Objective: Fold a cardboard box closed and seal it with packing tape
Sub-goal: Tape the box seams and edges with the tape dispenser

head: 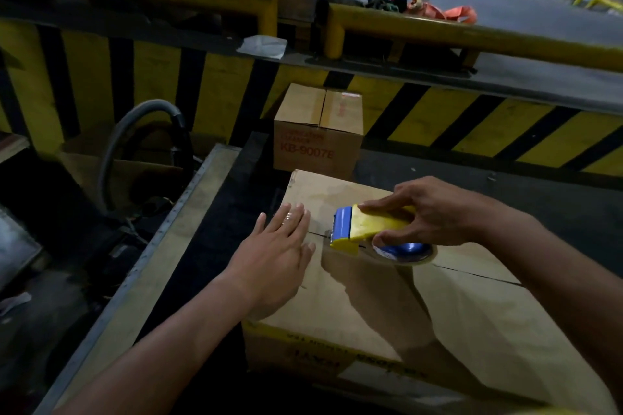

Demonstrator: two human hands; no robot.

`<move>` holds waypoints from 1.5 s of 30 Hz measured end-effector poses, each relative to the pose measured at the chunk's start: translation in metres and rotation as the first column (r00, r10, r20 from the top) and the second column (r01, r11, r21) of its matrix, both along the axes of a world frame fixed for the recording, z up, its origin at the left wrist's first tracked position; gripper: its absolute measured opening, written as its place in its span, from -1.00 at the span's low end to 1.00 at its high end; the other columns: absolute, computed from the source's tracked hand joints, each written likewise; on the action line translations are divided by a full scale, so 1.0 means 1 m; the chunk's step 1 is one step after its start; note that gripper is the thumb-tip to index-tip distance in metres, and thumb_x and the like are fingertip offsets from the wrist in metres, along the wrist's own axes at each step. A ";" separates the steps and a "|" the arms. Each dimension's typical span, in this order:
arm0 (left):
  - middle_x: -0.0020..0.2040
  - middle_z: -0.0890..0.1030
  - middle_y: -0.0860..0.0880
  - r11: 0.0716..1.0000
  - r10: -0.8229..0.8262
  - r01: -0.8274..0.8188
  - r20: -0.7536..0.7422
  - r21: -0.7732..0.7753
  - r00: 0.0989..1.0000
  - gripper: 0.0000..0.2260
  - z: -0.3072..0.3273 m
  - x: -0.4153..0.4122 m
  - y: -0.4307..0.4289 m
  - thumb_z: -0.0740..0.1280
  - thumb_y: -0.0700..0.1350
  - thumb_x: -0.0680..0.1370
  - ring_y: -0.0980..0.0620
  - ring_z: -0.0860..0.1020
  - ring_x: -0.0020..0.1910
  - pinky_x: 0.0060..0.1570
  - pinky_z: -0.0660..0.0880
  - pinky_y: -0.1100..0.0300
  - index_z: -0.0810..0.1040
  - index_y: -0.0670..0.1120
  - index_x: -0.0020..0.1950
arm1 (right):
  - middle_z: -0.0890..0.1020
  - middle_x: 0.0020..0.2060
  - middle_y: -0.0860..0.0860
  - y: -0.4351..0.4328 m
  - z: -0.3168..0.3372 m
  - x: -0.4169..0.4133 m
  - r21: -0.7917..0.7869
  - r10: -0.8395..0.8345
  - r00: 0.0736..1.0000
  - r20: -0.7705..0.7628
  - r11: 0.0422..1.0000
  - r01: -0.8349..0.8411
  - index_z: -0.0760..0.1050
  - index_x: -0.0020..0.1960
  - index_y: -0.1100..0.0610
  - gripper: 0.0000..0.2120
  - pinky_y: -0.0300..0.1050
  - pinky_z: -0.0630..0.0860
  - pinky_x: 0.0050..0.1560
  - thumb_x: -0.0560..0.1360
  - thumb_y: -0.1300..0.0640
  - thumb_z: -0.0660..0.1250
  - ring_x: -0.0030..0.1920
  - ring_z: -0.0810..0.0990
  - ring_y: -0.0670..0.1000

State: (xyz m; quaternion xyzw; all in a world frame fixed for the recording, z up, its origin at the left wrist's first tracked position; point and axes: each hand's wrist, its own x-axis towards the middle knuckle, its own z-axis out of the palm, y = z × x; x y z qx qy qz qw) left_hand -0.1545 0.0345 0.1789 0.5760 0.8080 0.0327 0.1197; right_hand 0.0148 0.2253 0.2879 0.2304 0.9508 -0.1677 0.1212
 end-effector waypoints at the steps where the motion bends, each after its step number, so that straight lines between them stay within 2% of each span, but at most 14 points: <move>1: 0.64 -0.28 0.05 1.000 -0.005 0.005 -0.009 -0.005 1.000 -0.47 0.000 0.001 0.000 -0.21 0.13 0.71 0.06 -0.34 0.59 0.60 -0.22 -0.06 -0.25 -0.02 0.64 | 0.43 -0.05 -0.17 -0.001 0.001 0.001 0.008 -0.001 1.000 0.000 1.000 0.001 0.34 0.43 -0.27 -0.41 -0.24 0.32 -0.15 0.43 -0.28 0.36 -0.04 0.45 -0.09; 5: 0.64 -0.27 0.05 1.000 -0.009 0.009 -0.020 -0.017 1.000 -0.46 0.002 0.005 0.000 -0.20 0.12 0.72 0.05 -0.33 0.60 0.60 -0.22 -0.09 -0.24 -0.04 0.65 | 0.37 0.03 -0.26 0.001 0.008 0.014 0.014 -0.039 0.999 0.021 0.999 0.038 0.35 0.42 -0.27 -0.41 -0.28 0.27 -0.13 0.42 -0.27 0.37 0.01 0.38 -0.18; 9: 0.64 -0.26 0.05 1.000 -0.021 0.020 -0.029 -0.019 0.999 -0.46 0.003 0.008 0.002 -0.19 0.12 0.72 0.06 -0.32 0.59 0.59 -0.25 -0.09 -0.23 -0.03 0.65 | 0.36 0.00 -0.30 0.003 0.010 0.038 -0.011 -0.066 0.997 0.030 0.998 0.067 0.35 0.42 -0.29 -0.41 -0.28 0.28 -0.12 0.41 -0.28 0.38 -0.01 0.40 -0.19; 13: 0.65 -0.25 0.01 0.997 -0.025 0.020 -0.082 -0.072 0.996 -0.46 0.010 0.015 0.008 -0.17 0.11 0.72 0.02 -0.31 0.60 0.59 -0.25 -0.12 -0.23 -0.04 0.65 | 0.42 0.16 -0.14 0.000 0.002 0.044 -0.017 -0.063 0.997 0.038 0.998 0.064 0.33 0.43 -0.26 -0.42 -0.23 0.33 -0.02 0.45 -0.24 0.37 0.07 0.39 -0.14; 17: 0.66 -0.21 -0.12 0.998 -0.014 0.001 -0.177 -0.069 0.984 -0.45 0.015 0.040 0.021 -0.10 0.02 0.72 -0.08 -0.24 0.63 0.59 -0.20 -0.13 -0.21 -0.14 0.64 | 0.42 0.18 -0.16 -0.002 -0.002 0.041 0.040 -0.021 0.999 0.049 0.999 0.019 0.33 0.46 -0.20 -0.43 -0.20 0.28 0.07 0.49 -0.24 0.33 0.11 0.30 -0.16; 19: 0.66 -0.20 -0.11 0.999 -0.050 0.045 -0.156 -0.031 0.987 -0.45 0.010 0.053 0.024 -0.09 0.01 0.71 -0.05 -0.23 0.63 0.60 -0.17 -0.10 -0.22 -0.11 0.64 | 0.45 0.26 -0.12 -0.002 -0.003 0.040 0.040 -0.008 0.999 0.041 0.999 0.006 0.33 0.47 -0.19 -0.44 -0.20 0.28 0.07 0.50 -0.24 0.32 0.10 0.30 -0.17; 23: 0.65 -0.17 -0.02 0.997 -0.067 0.070 -0.137 0.017 0.988 -0.44 -0.003 0.060 0.021 -0.23 0.19 0.69 0.01 -0.23 0.62 0.61 -0.15 -0.07 -0.19 -0.01 0.64 | 0.45 0.31 -0.09 0.001 -0.007 0.044 0.052 0.015 0.999 0.029 0.999 -0.017 0.29 0.49 -0.18 -0.39 -0.19 0.26 0.10 0.49 -0.29 0.28 0.12 0.28 -0.18; 27: 0.66 -0.17 -0.01 0.997 -0.061 0.066 -0.158 0.031 0.986 -0.38 -0.005 0.059 0.020 -0.27 0.29 0.65 0.03 -0.25 0.62 0.60 -0.19 -0.06 -0.21 0.00 0.63 | 0.48 0.23 -0.14 0.000 -0.009 0.050 0.058 0.013 1.000 -0.019 0.998 -0.012 0.31 0.47 -0.21 -0.39 -0.25 0.29 -0.01 0.46 -0.33 0.28 0.06 0.34 -0.17; 30: 0.66 -0.18 0.00 0.997 -0.062 0.068 -0.146 0.036 0.987 -0.40 -0.004 0.057 0.018 -0.27 0.28 0.65 0.05 -0.27 0.61 0.60 -0.21 -0.02 -0.23 0.02 0.61 | 0.39 -0.05 -0.30 0.003 -0.005 0.057 0.049 0.003 0.999 -0.037 0.999 -0.002 0.33 0.45 -0.22 -0.40 -0.29 0.30 -0.15 0.45 -0.32 0.29 -0.08 0.40 -0.15; 31: 0.66 -0.19 0.00 0.997 -0.061 0.067 -0.140 0.039 0.988 -0.41 -0.004 0.057 0.018 -0.26 0.28 0.65 0.05 -0.27 0.61 0.60 -0.21 -0.02 -0.24 0.02 0.60 | 0.38 -0.09 -0.28 0.005 -0.002 0.061 0.052 -0.005 0.999 -0.034 0.999 0.006 0.34 0.44 -0.23 -0.40 -0.27 0.32 -0.16 0.44 -0.33 0.30 -0.10 0.41 -0.15; 35: 0.66 -0.18 -0.01 0.997 -0.055 0.062 -0.134 0.044 0.989 -0.42 -0.004 0.054 0.016 -0.26 0.26 0.66 0.05 -0.26 0.61 0.59 -0.25 0.02 -0.22 0.01 0.61 | 0.45 -0.01 -0.13 0.019 0.007 0.090 0.102 -0.045 0.998 0.033 0.994 0.042 0.32 0.42 -0.30 -0.37 -0.19 0.44 -0.04 0.38 -0.41 0.25 -0.05 0.44 -0.08; 38: 0.66 -0.15 -0.03 0.998 -0.050 0.055 -0.146 0.032 0.988 -0.40 -0.002 0.055 0.018 -0.24 0.24 0.67 0.02 -0.22 0.62 0.59 -0.21 -0.01 -0.17 -0.02 0.64 | 0.44 0.01 -0.12 0.022 0.002 0.102 0.107 -0.069 0.996 0.057 0.992 0.063 0.29 0.45 -0.30 -0.31 -0.21 0.41 -0.05 0.34 -0.45 0.20 -0.04 0.42 -0.10; 41: 0.67 -0.14 -0.08 1.000 -0.025 0.025 -0.144 -0.003 0.989 -0.41 0.004 0.065 0.022 -0.18 0.17 0.69 -0.04 -0.18 0.64 0.60 -0.15 -0.06 -0.17 -0.07 0.66 | 0.42 0.04 -0.13 0.019 -0.011 0.099 0.133 -0.023 0.998 0.066 0.991 0.014 0.26 0.47 -0.29 -0.39 -0.28 0.31 -0.13 0.45 -0.36 0.26 -0.05 0.37 -0.14; 45: 0.67 -0.16 -0.08 0.991 -0.134 0.135 -0.168 -0.005 0.977 -0.45 0.007 0.090 0.035 -0.14 0.08 0.71 -0.03 -0.19 0.64 0.60 -0.17 -0.06 -0.21 -0.08 0.65 | 0.43 0.05 -0.12 0.023 -0.015 0.098 0.148 -0.015 0.999 0.039 0.989 0.009 0.28 0.47 -0.27 -0.41 -0.29 0.30 -0.12 0.47 -0.34 0.26 -0.02 0.39 -0.13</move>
